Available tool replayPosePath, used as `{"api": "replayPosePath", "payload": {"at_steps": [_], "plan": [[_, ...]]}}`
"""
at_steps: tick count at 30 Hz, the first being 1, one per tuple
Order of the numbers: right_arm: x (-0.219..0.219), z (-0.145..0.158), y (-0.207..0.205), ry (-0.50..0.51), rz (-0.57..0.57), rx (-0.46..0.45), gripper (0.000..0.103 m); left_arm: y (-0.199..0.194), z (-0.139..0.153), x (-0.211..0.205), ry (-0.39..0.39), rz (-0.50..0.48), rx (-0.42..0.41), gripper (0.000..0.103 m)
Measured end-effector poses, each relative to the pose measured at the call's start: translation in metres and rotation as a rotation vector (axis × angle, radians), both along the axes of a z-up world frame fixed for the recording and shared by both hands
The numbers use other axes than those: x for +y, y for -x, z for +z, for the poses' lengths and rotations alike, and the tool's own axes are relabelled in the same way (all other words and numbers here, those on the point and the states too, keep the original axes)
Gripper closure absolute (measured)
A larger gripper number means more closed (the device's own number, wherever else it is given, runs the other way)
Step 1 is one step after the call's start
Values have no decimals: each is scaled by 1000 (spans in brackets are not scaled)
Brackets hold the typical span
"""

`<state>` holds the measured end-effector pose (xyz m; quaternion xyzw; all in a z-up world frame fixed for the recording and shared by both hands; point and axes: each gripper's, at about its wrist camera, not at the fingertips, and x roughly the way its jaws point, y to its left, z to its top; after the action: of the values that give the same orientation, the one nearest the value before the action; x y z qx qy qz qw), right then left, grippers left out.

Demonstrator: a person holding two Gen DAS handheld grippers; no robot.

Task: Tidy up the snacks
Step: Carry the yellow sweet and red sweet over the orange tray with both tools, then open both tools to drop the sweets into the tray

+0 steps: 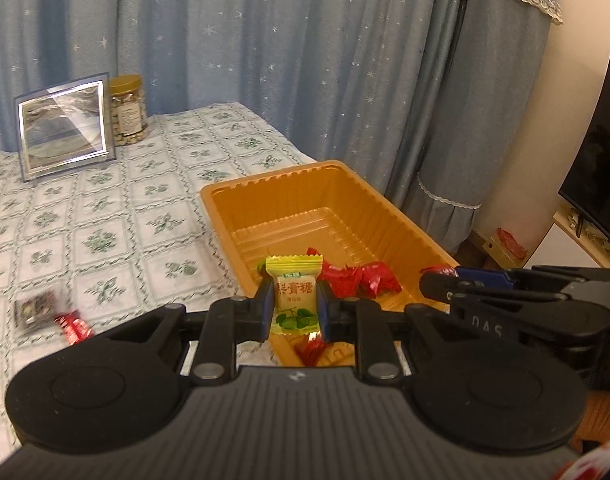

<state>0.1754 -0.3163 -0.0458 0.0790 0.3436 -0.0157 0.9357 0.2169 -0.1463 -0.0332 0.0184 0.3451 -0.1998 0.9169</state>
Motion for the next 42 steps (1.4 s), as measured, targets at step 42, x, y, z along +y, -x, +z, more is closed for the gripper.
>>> {"api": "replayPosePath", "payload": {"at_steps": [42], "plan": [[-3,-17,-48,-103,21,9,48,-22,-32,36,-24,95,19,64]]}}
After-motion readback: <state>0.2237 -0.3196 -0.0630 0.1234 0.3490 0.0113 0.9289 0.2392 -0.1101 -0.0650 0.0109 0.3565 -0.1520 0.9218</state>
